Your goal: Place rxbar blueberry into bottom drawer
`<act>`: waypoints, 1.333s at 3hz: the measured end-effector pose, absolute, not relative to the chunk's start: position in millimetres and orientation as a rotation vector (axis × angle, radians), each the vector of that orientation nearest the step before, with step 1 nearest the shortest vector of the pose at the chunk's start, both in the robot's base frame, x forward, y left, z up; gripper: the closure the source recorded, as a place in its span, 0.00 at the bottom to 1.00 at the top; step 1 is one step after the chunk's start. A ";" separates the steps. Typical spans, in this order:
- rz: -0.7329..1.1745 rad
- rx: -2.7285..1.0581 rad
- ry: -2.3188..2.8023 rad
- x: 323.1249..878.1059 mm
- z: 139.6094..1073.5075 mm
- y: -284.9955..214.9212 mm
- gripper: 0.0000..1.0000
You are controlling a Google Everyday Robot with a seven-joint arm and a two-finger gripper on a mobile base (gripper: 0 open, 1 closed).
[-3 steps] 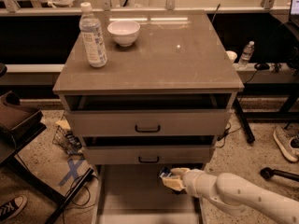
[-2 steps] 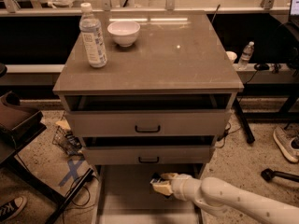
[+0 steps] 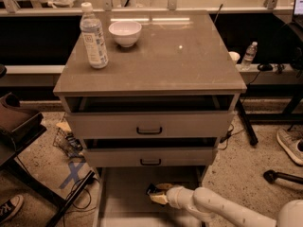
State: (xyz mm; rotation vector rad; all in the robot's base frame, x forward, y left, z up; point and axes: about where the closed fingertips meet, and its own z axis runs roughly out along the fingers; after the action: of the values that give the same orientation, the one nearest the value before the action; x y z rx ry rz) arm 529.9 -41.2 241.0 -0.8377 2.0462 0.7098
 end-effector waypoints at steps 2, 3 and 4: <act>0.708 -0.799 2.053 541.5 220.5 -45.6 0.64; 0.712 -0.801 2.052 541.1 220.3 -43.5 0.40; 0.716 -0.803 2.051 540.6 220.0 -40.8 0.09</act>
Offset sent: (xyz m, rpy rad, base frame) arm 0.0108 -0.0055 -0.0223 0.0121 0.0078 -0.0307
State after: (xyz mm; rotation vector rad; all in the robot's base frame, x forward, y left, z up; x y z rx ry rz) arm 540.6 -40.8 220.0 -0.8030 2.0515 0.7162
